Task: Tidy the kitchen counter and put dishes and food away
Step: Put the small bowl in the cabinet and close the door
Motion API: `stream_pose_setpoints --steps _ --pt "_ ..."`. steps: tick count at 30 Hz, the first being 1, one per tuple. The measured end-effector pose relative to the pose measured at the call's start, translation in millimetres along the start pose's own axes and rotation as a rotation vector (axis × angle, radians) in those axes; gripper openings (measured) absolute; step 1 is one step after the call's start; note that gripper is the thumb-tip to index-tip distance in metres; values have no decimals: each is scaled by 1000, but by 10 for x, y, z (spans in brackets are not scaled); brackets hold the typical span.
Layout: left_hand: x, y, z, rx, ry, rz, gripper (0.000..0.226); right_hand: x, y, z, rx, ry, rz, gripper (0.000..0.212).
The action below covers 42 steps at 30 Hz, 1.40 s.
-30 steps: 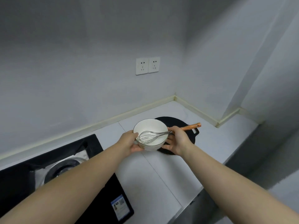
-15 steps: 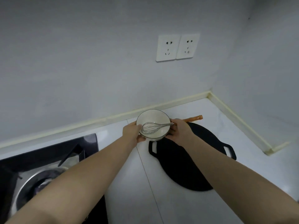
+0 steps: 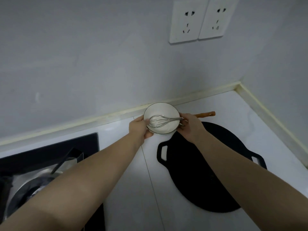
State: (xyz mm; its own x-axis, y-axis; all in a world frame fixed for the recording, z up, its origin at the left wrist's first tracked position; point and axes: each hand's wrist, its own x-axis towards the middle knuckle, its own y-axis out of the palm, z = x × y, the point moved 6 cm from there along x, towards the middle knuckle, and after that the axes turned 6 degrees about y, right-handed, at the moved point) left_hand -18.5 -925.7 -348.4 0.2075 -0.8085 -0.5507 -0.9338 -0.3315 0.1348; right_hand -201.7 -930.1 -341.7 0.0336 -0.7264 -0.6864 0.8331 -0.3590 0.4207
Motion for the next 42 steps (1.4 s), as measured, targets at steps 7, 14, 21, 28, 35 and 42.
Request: stream_pose_setpoints --steps 7,14,21,28,35,42 --pt "-57 -1 74 29 15 25 33 -15 -104 -35 -35 31 -43 10" --pt "-253 -69 25 213 -37 162 66 -196 -142 -127 -107 72 -35 20" --pt "-832 -101 -83 322 -64 220 27 -712 -88 -262 -194 110 -97 52" --pt "-1502 -262 -311 433 132 249 11 -1404 123 -373 -180 61 -23 46" --pt "-2192 -751 -617 369 317 215 24 -2141 478 -548 -280 -69 17 16" --pt "-3030 -1724 -898 652 656 143 38 -3064 1166 -1109 -610 -282 104 8"
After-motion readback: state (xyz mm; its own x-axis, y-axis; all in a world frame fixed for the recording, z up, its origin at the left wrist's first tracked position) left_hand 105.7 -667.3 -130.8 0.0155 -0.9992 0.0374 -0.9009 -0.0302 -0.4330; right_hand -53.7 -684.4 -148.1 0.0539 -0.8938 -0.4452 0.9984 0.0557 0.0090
